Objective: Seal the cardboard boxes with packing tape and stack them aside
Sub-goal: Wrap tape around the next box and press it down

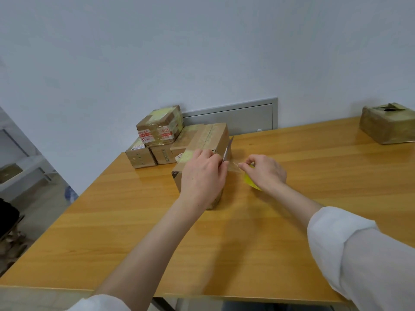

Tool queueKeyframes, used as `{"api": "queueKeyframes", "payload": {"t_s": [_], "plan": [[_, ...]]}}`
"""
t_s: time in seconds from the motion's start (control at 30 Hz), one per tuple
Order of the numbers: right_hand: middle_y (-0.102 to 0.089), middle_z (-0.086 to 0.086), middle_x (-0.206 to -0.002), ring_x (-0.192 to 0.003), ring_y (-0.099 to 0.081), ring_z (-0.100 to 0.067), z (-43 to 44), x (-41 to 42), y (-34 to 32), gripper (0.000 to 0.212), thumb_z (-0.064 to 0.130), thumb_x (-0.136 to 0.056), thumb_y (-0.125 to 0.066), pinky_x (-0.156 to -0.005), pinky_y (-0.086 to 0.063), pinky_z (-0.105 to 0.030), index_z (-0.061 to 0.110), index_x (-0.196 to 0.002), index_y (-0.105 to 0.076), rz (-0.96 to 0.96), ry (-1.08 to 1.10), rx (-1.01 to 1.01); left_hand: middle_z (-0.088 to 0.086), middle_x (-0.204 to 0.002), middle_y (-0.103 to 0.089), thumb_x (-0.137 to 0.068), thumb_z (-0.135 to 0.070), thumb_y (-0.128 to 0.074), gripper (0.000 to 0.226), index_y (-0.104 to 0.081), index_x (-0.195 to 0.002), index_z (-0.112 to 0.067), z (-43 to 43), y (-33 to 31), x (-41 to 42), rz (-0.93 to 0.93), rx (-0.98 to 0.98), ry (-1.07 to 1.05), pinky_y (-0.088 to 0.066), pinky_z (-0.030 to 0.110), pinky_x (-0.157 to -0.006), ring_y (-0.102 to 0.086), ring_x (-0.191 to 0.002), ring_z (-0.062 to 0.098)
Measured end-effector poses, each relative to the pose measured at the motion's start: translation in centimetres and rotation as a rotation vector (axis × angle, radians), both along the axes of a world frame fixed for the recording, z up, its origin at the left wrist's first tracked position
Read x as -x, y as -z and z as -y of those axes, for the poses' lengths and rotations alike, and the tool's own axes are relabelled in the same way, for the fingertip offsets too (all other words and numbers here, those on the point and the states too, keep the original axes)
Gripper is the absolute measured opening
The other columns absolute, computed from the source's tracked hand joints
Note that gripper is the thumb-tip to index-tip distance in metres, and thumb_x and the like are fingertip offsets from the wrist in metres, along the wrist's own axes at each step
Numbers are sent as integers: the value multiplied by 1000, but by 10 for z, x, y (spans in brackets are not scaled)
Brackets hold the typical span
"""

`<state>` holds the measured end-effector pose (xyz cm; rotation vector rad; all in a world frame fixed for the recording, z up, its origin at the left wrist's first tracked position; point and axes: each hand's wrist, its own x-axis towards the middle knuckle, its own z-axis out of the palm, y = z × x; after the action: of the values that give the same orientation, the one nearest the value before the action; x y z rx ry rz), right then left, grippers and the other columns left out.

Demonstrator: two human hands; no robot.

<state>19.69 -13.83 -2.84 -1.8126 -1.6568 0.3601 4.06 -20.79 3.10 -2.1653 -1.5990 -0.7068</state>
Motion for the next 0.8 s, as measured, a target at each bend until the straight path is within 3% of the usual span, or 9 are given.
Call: {"api": "queueKeyframes", "payload": {"t_s": [0.07, 0.17, 0.37, 0.53, 0.67, 0.8], "plan": [[-69, 2, -98, -94, -61, -27, 0, 0, -1, 26, 59, -87, -55, -66, -36, -30, 35, -90, -66, 3, -5, 5, 3, -82, -62, -99, -35, -41, 31, -61, -87, -14, 1, 4, -8, 12, 92, -42, -46, 34, -64, -57, -78, 24], [-69, 1, -98, -94, -61, -28, 0, 2, -2, 25, 58, -88, -55, -66, -34, -30, 35, -87, -64, 18, -7, 5, 8, -87, -63, -102, -33, -37, 32, -59, -95, -11, -3, 13, -14, 29, 260, -106, -51, 40, -68, -60, -82, 29], [-69, -1, -98, -94, -61, -29, 1, 2, -3, 25, 56, -89, -55, -65, -34, -29, 34, -88, -66, 32, -5, -7, 14, -97, -62, -104, -24, -32, 23, -47, -93, -11, -10, 26, -19, 122, 438, -199, -38, 36, -60, -56, -82, 33], [-69, -1, -96, -92, -61, -29, 1, 1, -3, 25, 55, -89, -55, -63, -33, -28, 33, -89, -67, 44, -2, -16, 14, -94, -61, -99, -16, -32, 17, -43, -87, -10, -9, 32, -19, 218, 473, -213, -37, 35, -60, -51, -75, 31], [-69, -2, -95, -91, -60, -29, 1, 2, -3, 23, 55, -88, -56, -63, -32, -28, 34, -84, -64, 34, -8, -12, 14, -96, -62, -100, -15, -33, 20, -50, -96, -6, -11, 32, -18, 216, 461, -243, -37, 35, -60, -51, -76, 29], [-67, -1, -90, -76, -48, -24, 1, 1, -3, 23, 54, -88, -56, -59, -31, -28, 34, -84, -65, 29, 7, -26, 15, -96, -61, -100, -11, -33, 15, -43, -90, -10, -12, 30, -20, 195, 469, -260, -36, 35, -59, -49, -75, 29]]}}
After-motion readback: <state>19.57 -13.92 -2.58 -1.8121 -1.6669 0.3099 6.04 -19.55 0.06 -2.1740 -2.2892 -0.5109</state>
